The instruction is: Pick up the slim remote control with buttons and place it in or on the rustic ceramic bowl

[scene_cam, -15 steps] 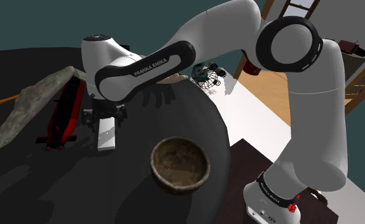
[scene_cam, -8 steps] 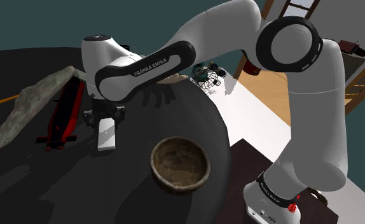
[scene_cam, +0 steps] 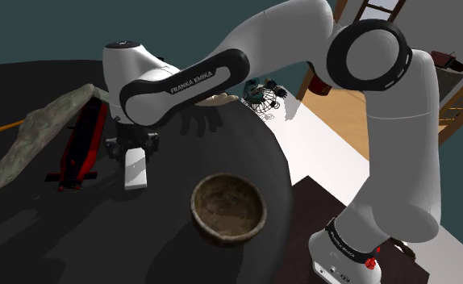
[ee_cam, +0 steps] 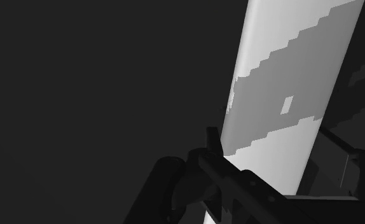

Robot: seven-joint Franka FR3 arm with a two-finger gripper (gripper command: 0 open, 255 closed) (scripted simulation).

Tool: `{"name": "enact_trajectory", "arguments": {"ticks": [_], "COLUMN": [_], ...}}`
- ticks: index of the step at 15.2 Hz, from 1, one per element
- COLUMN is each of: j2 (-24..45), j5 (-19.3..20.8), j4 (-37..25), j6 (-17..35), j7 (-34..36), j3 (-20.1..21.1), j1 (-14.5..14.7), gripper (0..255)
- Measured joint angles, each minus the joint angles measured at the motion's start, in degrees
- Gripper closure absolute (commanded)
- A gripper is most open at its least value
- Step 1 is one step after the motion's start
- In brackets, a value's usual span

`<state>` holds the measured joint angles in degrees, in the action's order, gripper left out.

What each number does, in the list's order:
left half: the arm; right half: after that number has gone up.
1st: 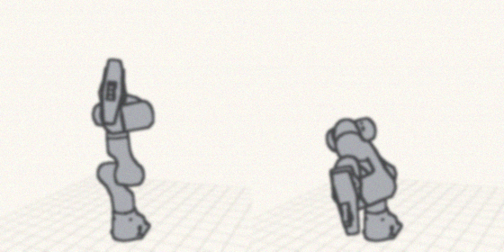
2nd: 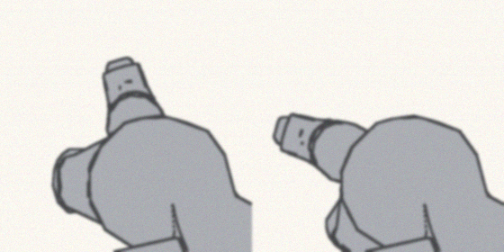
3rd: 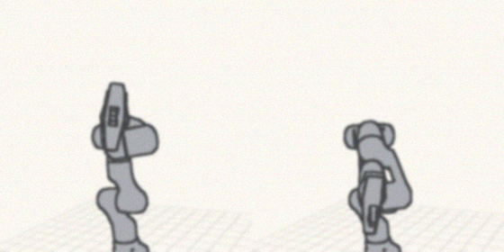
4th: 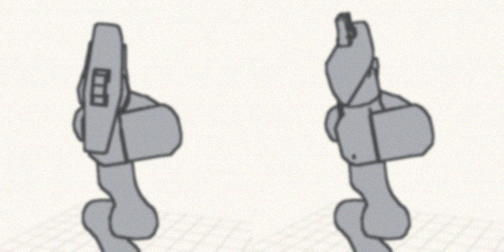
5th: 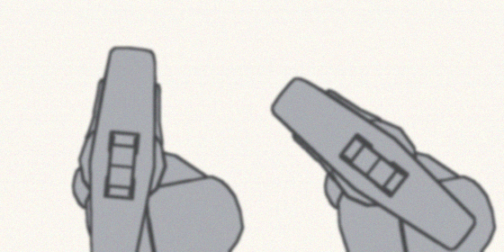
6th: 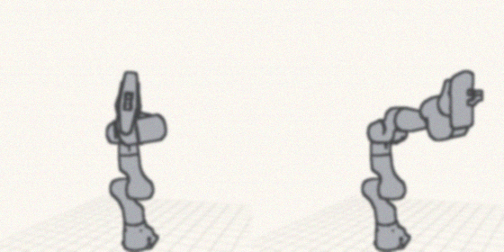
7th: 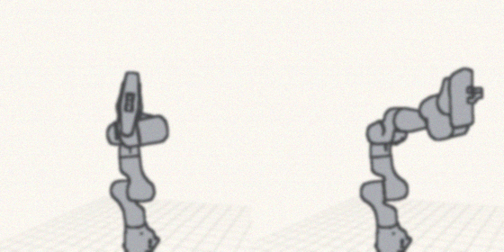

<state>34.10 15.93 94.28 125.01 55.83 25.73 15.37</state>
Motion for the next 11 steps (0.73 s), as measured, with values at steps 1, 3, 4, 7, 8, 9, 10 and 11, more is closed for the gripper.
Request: {"name": "enact_trajectory", "arguments": {"ticks": [1, 3, 4, 7, 8, 9, 10, 11], "j2": [-0.28, -1.09, -1.46, -2.49, -3.17, -3.22, -3.56, -3.84], "j5": [-0.16, -0.55, -0.72, -1.28, -1.56, -1.65, -1.84, -2.03], "j4": [-0.25, -0.46, -0.56, -1.36, -1.17, -1.78, -2.15, -2.71], "j6": [-0.52, -1.48, -1.94, -3.69, -4.13, -4.77, -5.46, -6.26], "j7": [-0.09, -0.34, -0.43, -0.75, -0.86, -0.96, -1.02, -1.24], "j3": [0.11, 0.37, 0.49, 0.85, 1.03, 1.09, 1.21, 1.30], "j1": [-0.05, -0.26, -0.33, -0.51, -0.69, -0.66, -0.67, -0.75], "gripper": [255, 255, 255, 255, 255, 255, 255, 255]}}
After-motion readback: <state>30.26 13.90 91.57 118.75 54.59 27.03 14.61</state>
